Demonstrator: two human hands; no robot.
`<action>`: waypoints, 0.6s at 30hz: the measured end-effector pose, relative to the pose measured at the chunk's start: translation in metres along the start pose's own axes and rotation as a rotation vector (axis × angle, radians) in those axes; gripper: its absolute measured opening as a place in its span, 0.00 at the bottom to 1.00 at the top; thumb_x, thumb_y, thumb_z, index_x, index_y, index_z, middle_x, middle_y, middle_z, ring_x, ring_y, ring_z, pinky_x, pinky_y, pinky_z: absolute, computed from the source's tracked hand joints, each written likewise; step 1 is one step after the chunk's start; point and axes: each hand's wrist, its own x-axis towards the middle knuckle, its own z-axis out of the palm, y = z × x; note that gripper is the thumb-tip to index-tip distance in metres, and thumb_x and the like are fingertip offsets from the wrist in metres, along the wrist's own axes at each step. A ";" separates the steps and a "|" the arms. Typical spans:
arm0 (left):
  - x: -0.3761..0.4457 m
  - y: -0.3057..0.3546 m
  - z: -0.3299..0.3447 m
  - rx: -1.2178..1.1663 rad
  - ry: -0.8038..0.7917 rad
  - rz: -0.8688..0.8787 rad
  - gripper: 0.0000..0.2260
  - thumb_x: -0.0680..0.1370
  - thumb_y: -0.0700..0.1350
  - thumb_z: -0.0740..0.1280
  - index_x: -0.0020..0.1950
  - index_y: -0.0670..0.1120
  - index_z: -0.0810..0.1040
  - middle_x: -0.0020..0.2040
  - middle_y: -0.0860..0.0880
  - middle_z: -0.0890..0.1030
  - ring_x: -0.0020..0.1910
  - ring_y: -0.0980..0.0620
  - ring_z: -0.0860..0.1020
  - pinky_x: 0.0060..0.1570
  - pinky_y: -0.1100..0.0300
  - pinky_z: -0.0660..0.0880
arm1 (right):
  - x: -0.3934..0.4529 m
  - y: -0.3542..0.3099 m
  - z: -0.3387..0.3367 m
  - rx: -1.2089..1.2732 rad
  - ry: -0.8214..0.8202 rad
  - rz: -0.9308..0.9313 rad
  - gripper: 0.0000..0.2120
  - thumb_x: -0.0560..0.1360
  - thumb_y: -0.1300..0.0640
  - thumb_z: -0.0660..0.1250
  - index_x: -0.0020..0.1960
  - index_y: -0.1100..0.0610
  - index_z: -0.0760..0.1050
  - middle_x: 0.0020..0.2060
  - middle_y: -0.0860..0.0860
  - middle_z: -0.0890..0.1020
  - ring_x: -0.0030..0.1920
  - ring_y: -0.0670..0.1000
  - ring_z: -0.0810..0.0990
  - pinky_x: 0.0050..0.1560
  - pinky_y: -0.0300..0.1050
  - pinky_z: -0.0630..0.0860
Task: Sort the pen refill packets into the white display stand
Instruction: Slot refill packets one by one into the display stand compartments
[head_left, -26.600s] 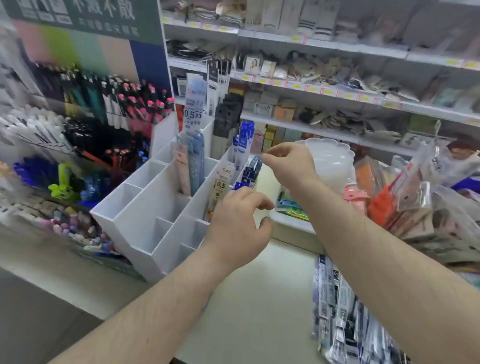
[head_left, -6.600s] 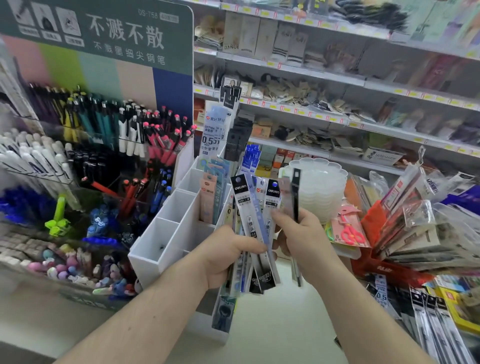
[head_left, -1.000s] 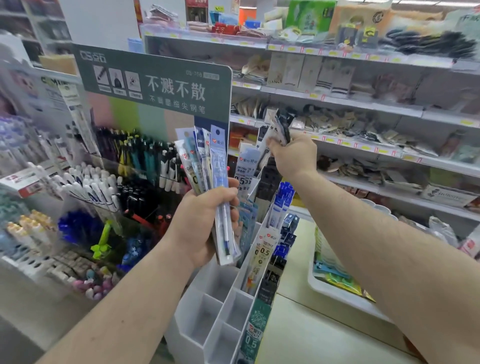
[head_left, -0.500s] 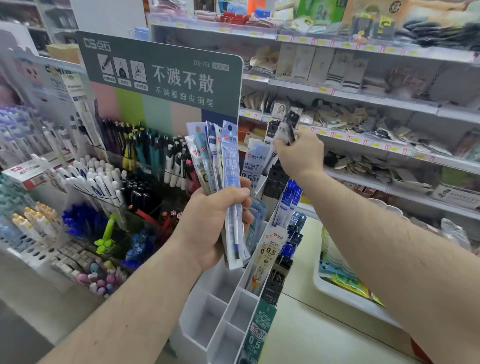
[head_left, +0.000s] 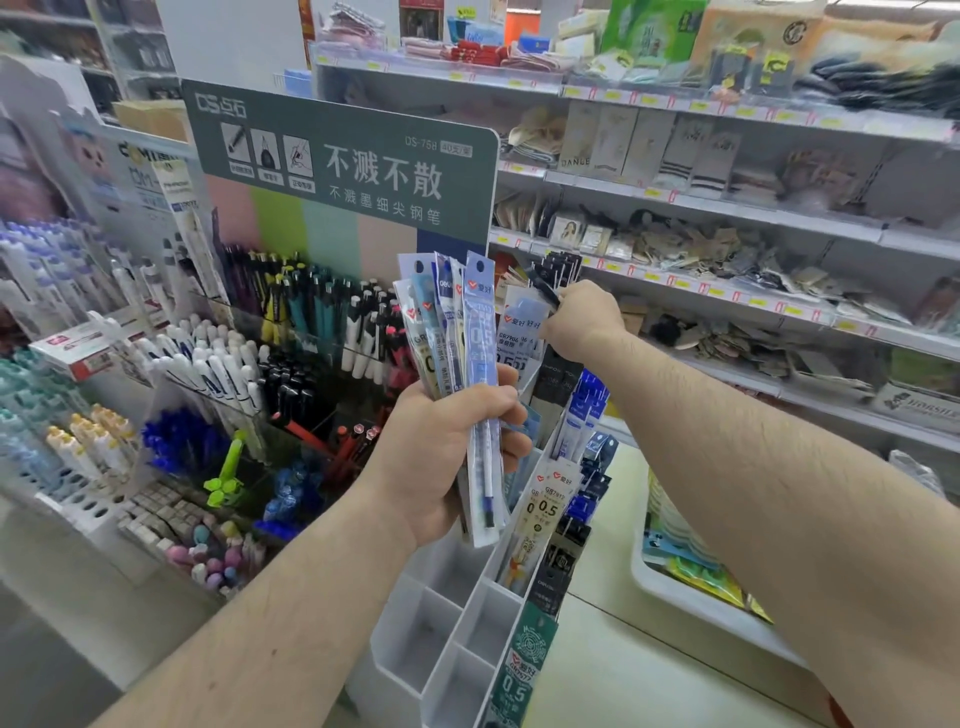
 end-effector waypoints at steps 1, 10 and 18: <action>0.000 0.001 0.000 0.009 -0.003 0.004 0.05 0.77 0.34 0.65 0.48 0.41 0.78 0.30 0.46 0.78 0.26 0.50 0.76 0.30 0.61 0.76 | -0.001 -0.001 0.000 -0.012 0.001 -0.002 0.06 0.79 0.55 0.66 0.47 0.58 0.75 0.38 0.52 0.77 0.42 0.55 0.76 0.40 0.45 0.71; -0.006 0.005 0.002 0.029 -0.020 -0.011 0.05 0.77 0.34 0.65 0.49 0.41 0.78 0.32 0.44 0.80 0.27 0.49 0.77 0.30 0.61 0.76 | -0.001 -0.005 -0.011 0.076 -0.005 0.059 0.09 0.77 0.63 0.64 0.39 0.58 0.72 0.34 0.52 0.75 0.34 0.51 0.72 0.31 0.42 0.68; -0.010 0.007 0.004 0.068 -0.066 -0.050 0.06 0.77 0.34 0.65 0.47 0.43 0.80 0.33 0.46 0.78 0.27 0.51 0.76 0.28 0.61 0.75 | -0.006 -0.011 -0.010 -0.013 0.028 0.059 0.11 0.77 0.63 0.64 0.37 0.58 0.69 0.33 0.52 0.74 0.35 0.55 0.74 0.30 0.42 0.65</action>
